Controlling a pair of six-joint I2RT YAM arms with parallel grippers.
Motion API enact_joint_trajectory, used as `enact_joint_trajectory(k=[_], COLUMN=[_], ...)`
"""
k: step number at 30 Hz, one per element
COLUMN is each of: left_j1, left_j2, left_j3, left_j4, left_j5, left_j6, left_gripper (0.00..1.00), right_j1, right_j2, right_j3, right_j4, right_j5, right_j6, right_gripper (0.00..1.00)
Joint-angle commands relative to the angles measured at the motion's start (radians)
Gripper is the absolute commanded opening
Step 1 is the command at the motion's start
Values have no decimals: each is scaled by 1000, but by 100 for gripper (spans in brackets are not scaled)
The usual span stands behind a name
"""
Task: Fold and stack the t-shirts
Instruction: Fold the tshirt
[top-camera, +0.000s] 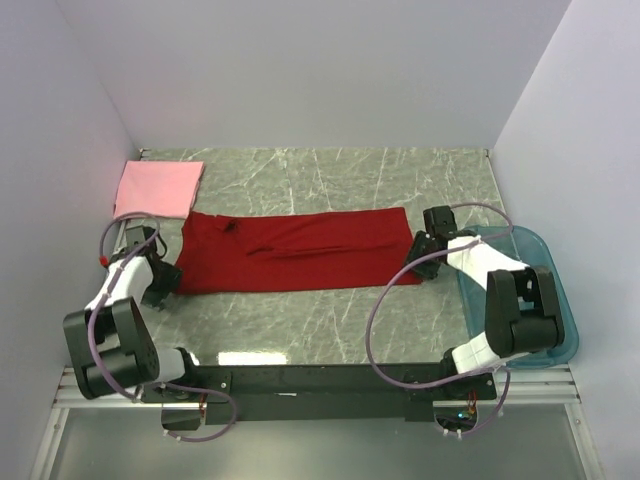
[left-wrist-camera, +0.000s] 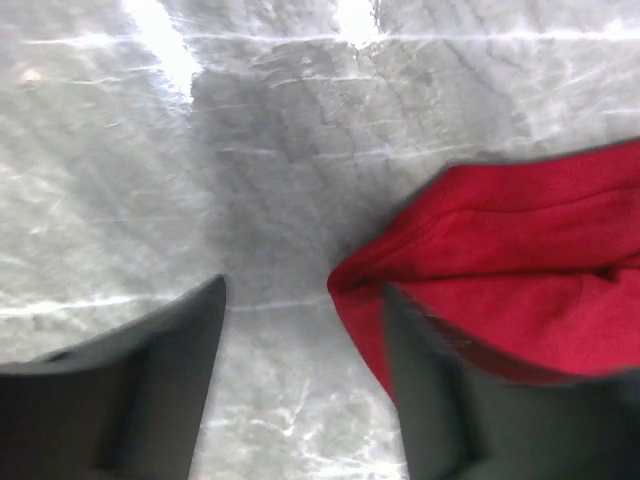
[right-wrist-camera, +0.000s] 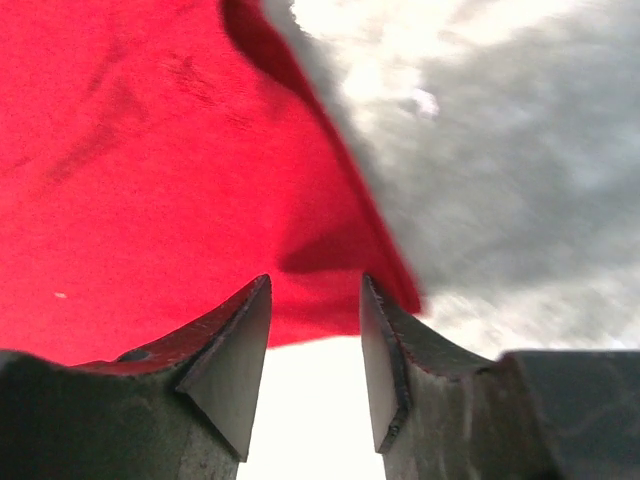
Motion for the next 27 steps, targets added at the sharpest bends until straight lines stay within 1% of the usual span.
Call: enact_joint_trajectory(k=[1, 2, 4, 5, 6, 7, 8, 10, 11, 13, 14, 15, 17, 19, 21, 22, 24, 25, 27], left_j1=[9, 5, -11, -43, -63, -87, -147, -210, -265, -304, -365, -383, -425, -445, -459, -463, -480, -488, -506], left_j2=[-89, -103, -147, -158, -167, -178, -180, -169, -163, -131, -115, -98, -29, 44, 96, 153, 208, 260, 305], left_j3=[48, 59, 94, 108, 137, 152, 166, 197, 202, 206, 206, 214, 232, 258, 286, 298, 344, 360, 392], left_j4=[-59, -62, -65, -66, -68, -66, -54, -33, -11, 77, 108, 163, 199, 249, 280, 292, 288, 290, 299], left_j5=[-31, -26, -2, 6, 12, 22, 52, 74, 112, 143, 150, 161, 160, 143, 164, 169, 163, 154, 152], left_j6=[-13, -13, -15, -16, -22, -35, -44, -85, -98, -131, -137, -141, -144, -145, -150, -159, -162, -159, -154], left_gripper=[72, 81, 88, 94, 97, 98, 100, 99, 99, 99, 99, 100, 99, 99, 99, 99, 99, 99, 97], right_j1=[18, 41, 64, 90, 107, 116, 136, 147, 153, 175, 182, 196, 206, 210, 212, 213, 215, 213, 213], right_j2=[-84, -100, -143, -155, -163, -178, -184, -198, -204, -215, -220, -223, -230, -238, -241, -243, -244, -243, -241], right_j3=[9, 16, 41, 47, 61, 65, 68, 76, 78, 76, 75, 73, 68, 55, 38, 33, 21, 18, 12], right_j4=[-95, -106, -114, -120, -123, -124, -127, -124, -114, -106, -95, -94, -80, -71, -54, -49, -40, -38, -38], right_j5=[131, 142, 167, 176, 183, 188, 188, 173, 148, 130, 119, 116, 87, 76, 46, 39, 30, 23, 21], right_j6=[-22, -23, -23, -22, -26, -29, -32, -39, -43, -54, -59, -62, -71, -78, -83, -83, -88, -91, -98], right_gripper=[49, 50, 53, 55, 57, 62, 64, 68, 70, 71, 72, 73, 73, 73, 73, 73, 73, 73, 73])
